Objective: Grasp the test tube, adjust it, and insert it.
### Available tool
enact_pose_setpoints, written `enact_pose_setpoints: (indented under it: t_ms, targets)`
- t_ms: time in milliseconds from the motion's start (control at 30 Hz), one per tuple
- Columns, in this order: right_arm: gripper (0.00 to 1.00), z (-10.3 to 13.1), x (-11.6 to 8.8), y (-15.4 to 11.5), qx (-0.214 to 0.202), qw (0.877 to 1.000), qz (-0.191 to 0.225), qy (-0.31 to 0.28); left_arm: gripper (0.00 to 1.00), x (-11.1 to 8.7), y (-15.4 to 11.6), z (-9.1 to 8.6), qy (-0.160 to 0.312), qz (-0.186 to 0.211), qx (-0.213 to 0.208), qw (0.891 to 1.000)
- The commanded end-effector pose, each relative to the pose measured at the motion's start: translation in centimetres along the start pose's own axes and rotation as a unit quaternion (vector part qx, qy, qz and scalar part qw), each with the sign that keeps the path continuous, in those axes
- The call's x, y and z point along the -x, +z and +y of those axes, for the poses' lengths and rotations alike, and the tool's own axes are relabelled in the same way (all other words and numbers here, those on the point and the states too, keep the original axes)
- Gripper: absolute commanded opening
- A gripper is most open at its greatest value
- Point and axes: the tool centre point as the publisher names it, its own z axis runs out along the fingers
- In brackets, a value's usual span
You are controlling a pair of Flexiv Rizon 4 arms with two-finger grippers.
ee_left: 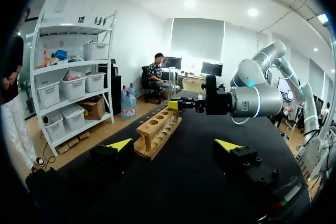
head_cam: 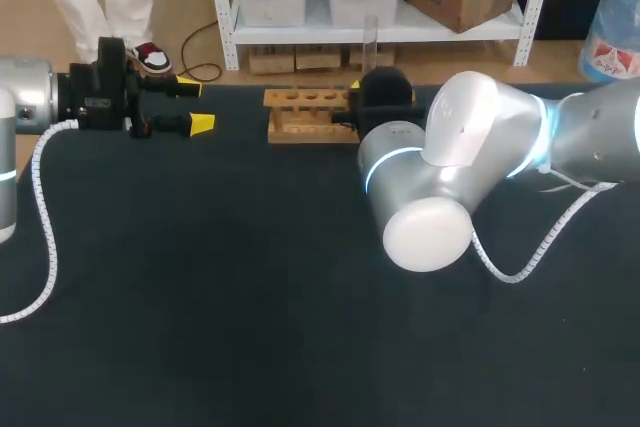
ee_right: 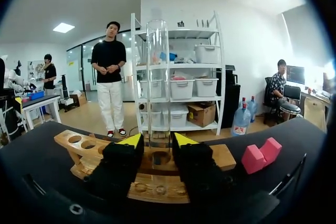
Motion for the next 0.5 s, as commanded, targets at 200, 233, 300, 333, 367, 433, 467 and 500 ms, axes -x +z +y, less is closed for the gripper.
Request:
enact_pose_setpoints:
  t_ms: [200,233,300,333,367,433,467,500]
  targets:
    - [0.64,-0.4,0.0,-0.2,0.000,1.000,0.000,0.000,1.00,-0.1,0.0,0.0,0.001,-0.002,0.001,1.000]
    - [0.82,-0.4,0.1,-0.2,0.001,1.000,0.001,0.000,1.00,-0.1,0.0,0.0,0.001,-0.002,0.001,1.000]
    - [1.00,-0.5,0.3,-0.4,0.004,1.000,0.002,0.003,1.00,-0.1,0.0,0.0,0.001,-0.002,0.001,1.000]
    - [1.00,-0.5,0.5,-0.5,0.010,1.000,0.002,0.007,1.00,-0.1,0.0,0.0,0.001,-0.002,0.001,1.000]
    - [1.00,-0.5,0.6,-0.6,0.010,1.000,0.002,0.008,1.00,-0.1,0.0,0.0,0.001,-0.002,0.001,1.000]
    - [1.00,-0.5,1.0,-1.0,0.019,1.000,0.002,0.011,1.00,-0.1,0.0,0.0,0.001,-0.002,0.001,1.000]
    - [1.00,-0.5,1.3,-1.3,0.026,1.000,0.002,0.015,1.00,-0.1,0.0,0.0,0.001,-0.002,0.001,1.000]
    - [1.00,-0.5,1.6,-1.7,0.032,0.999,0.004,0.020,1.00,-0.1,0.0,0.0,0.001,-0.002,0.001,1.000]
